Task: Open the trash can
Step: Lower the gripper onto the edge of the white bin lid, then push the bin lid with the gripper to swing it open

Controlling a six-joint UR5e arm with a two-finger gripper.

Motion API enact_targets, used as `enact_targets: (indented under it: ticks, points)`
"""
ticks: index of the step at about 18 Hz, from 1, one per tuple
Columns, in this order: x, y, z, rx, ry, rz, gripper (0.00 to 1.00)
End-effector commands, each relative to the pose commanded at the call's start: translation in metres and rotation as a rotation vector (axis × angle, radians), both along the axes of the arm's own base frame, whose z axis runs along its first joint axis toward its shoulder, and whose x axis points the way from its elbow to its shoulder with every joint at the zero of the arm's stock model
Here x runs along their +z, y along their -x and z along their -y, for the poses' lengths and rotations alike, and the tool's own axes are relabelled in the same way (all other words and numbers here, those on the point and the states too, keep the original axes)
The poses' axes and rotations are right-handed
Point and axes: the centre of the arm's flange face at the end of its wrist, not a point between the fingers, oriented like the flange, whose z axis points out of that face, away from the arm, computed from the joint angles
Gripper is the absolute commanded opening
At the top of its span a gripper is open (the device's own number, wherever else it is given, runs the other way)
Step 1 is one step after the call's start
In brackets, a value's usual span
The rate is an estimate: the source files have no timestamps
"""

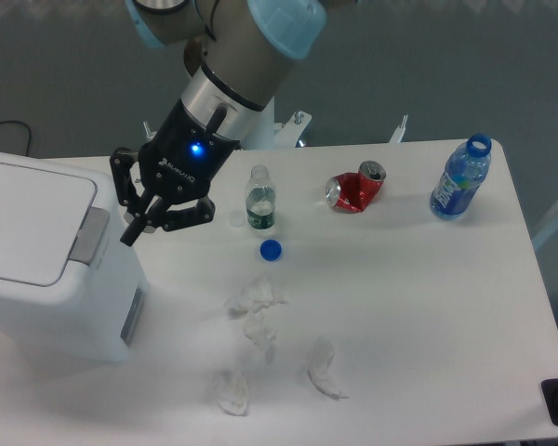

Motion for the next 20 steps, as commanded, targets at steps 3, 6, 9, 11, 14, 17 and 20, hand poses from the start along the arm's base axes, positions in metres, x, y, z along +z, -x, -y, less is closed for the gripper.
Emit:
enact_targets:
  ticks: [3,6,9,11,14,17,20]
  points:
    - [-0.002,-0.004,-0.001,-0.007,0.002,0.004,0.13]
    - [-0.012,-0.011,0.001,-0.016,0.015,0.016,0.15]
    - [-0.015,-0.012,0.001,-0.018,0.019,0.016,0.15]
    - [-0.015,-0.012,0.001,-0.018,0.019,0.016,0.14]
    - [-0.016,-0.014,0.0,-0.021,0.021,0.018,0.15]
    - [-0.018,-0.014,-0.001,-0.023,0.023,0.021,0.15]
    - [-0.019,-0.013,-0.001,-0.024,0.024,0.021,0.15]
